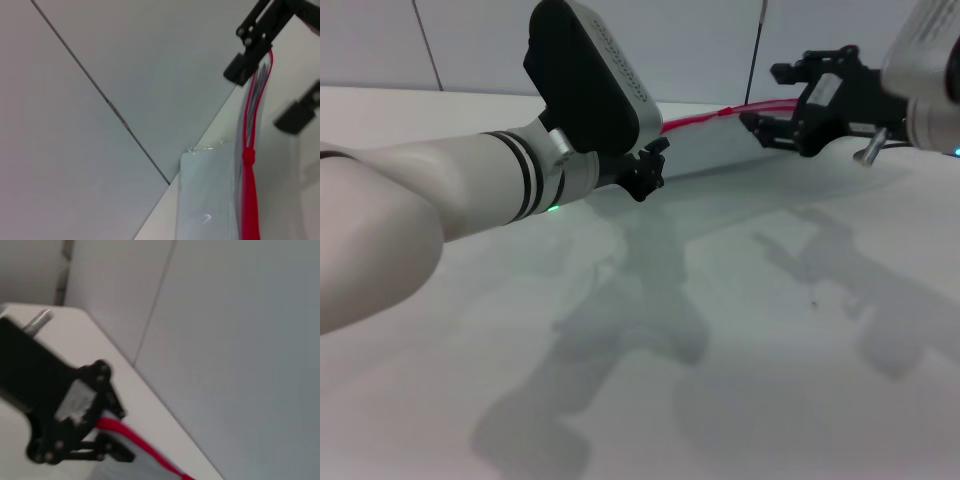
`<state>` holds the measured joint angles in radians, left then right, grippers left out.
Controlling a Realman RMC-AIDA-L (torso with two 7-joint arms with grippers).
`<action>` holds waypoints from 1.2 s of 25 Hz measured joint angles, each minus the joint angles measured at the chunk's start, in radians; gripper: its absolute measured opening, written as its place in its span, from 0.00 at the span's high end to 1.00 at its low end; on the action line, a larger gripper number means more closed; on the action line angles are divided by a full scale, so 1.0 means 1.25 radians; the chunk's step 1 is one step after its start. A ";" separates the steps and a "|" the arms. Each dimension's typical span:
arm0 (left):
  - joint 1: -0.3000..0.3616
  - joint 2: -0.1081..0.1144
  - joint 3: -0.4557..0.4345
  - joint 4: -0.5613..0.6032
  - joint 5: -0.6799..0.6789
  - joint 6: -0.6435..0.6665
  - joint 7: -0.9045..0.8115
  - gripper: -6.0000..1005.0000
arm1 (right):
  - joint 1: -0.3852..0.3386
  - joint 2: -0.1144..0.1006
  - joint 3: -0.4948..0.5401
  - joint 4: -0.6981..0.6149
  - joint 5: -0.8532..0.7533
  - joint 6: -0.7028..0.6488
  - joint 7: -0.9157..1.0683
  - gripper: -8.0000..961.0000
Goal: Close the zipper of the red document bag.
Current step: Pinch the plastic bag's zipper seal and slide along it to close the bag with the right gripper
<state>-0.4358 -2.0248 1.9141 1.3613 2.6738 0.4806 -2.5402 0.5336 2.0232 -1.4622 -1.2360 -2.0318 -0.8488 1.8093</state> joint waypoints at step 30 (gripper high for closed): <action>-0.007 0.000 0.006 -0.002 -0.002 0.012 0.000 0.94 | -0.007 0.006 -0.218 -0.019 -0.157 0.191 -0.074 0.43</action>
<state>-0.4448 -2.0243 1.9221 1.3586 2.6711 0.4956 -2.5402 0.5243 2.0307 -1.7353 -1.2600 -2.2278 -0.6101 1.7166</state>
